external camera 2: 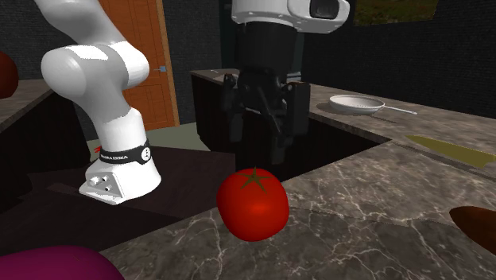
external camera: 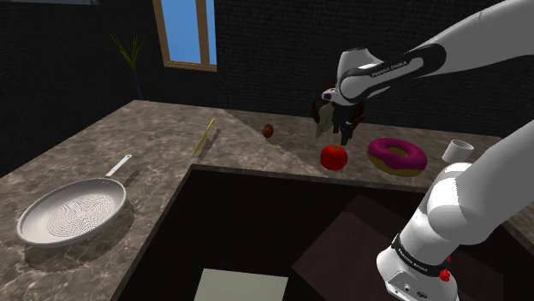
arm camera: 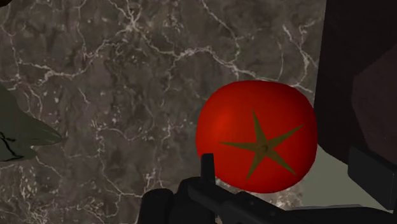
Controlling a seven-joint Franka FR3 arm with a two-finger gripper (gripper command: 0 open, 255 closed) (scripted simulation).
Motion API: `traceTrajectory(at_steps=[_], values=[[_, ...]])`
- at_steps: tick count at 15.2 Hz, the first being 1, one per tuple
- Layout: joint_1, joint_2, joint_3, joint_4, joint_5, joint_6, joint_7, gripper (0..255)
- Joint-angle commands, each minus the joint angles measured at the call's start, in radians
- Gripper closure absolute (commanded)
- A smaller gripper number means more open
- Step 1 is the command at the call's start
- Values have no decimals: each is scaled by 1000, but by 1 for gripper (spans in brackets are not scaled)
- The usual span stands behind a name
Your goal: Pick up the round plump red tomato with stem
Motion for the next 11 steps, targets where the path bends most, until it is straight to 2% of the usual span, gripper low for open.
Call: traceTrajectory(at_steps=[1, 4, 6, 7, 11], values=[[0, 18, -6, -12, -2, 30, -3, 0], [0, 47, -14, -38, -3, 85, 0, 0], [0, 47, -14, -38, -3, 85, 0, 0], [0, 48, -14, -38, -2, 86, 0, 255], [0, 48, -14, -38, -2, 86, 0, 255]])
